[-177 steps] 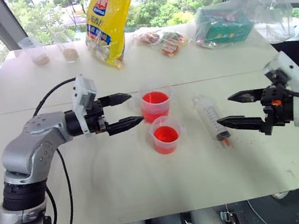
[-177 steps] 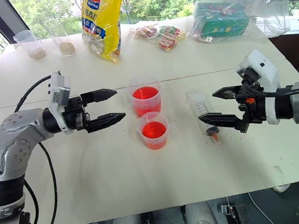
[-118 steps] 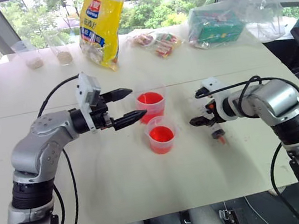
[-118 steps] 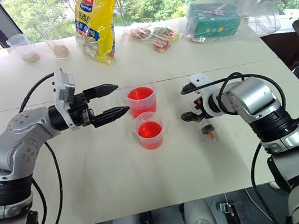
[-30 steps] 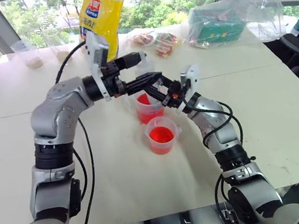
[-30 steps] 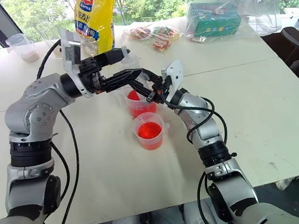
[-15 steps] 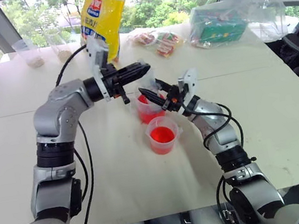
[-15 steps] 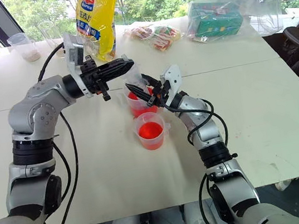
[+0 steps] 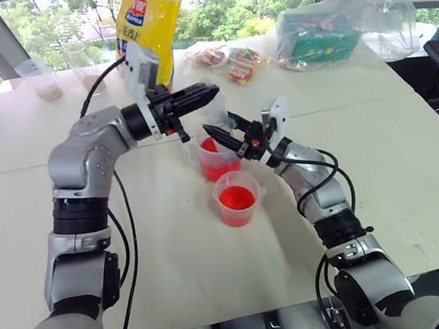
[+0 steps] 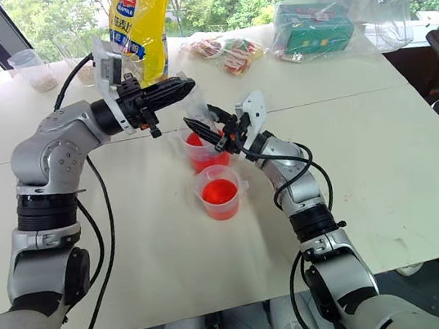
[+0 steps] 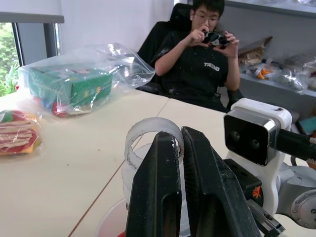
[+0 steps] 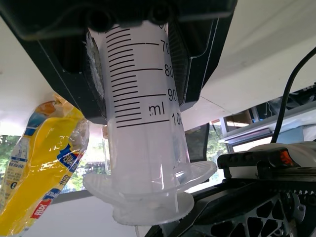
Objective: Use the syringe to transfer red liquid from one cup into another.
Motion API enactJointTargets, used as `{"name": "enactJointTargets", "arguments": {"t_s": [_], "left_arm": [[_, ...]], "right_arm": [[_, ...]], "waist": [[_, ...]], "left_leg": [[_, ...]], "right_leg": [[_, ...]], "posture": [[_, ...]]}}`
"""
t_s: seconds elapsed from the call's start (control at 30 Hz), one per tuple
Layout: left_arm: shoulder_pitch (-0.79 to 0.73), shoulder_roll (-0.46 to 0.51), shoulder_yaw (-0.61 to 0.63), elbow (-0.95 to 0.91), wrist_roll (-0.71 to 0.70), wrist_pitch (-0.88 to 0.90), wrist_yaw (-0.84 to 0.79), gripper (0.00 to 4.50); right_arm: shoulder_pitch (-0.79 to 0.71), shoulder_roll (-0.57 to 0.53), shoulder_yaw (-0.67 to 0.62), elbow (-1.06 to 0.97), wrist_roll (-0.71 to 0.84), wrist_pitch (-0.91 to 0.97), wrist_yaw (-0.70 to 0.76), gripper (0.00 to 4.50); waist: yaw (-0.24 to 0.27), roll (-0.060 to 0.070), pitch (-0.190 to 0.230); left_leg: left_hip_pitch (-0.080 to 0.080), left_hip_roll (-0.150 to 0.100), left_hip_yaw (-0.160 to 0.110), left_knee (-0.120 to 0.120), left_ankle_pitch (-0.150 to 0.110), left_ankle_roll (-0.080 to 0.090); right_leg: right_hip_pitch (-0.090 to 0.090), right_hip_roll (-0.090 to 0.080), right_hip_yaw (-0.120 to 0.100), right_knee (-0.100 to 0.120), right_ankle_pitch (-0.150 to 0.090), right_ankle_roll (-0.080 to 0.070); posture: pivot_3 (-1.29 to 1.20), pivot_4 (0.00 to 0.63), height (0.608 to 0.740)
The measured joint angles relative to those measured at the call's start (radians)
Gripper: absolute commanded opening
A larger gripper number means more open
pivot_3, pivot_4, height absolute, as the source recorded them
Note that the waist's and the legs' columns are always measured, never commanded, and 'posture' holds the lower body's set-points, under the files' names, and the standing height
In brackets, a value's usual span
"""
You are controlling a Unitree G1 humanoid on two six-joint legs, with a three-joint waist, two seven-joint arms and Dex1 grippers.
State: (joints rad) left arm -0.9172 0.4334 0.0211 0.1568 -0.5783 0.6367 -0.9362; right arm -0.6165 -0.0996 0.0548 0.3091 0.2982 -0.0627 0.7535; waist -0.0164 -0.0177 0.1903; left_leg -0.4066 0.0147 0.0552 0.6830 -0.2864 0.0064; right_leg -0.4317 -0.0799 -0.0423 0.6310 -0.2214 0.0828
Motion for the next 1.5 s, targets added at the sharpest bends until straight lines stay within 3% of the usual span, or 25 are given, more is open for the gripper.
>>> {"name": "enactJointTargets", "arguments": {"t_s": [1.23,1.33,1.5], "left_arm": [[-0.028,0.023,0.0,0.021,-0.001,-0.036,-0.008,0.1],[-0.025,0.039,0.0,0.015,0.001,-0.036,-0.009,0.99],[0.008,0.065,0.002,-0.042,-0.007,-0.03,-0.021,3.45]], "right_arm": [[-0.005,-0.002,0.0,0.0,0.002,0.022,0.002,1.36],[-0.01,-0.002,0.0,0.0,0.002,0.029,0.011,1.36],[-0.027,-0.002,-0.013,0.0,0.015,0.059,0.009,1.36]], "waist": [[-0.001,0.0,0.0],[-0.002,0.0,0.0],[-0.001,0.0,0.0]], "left_leg": [[0.0,0.0,0.0,0.0,0.0,0.0],[0.0,0.0,0.0,0.0,0.0,0.0],[0.0,0.0,0.0,0.0,0.0,0.0]], "right_leg": [[0.0,0.0,0.0,0.0,0.0,0.0],[0.0,0.0,0.0,0.0,0.0,0.0],[0.0,0.0,0.0,0.0,0.0,0.0]], "posture": [[0.0,0.15,0.74],[0.0,0.15,0.74],[0.0,0.15,0.74]]}}
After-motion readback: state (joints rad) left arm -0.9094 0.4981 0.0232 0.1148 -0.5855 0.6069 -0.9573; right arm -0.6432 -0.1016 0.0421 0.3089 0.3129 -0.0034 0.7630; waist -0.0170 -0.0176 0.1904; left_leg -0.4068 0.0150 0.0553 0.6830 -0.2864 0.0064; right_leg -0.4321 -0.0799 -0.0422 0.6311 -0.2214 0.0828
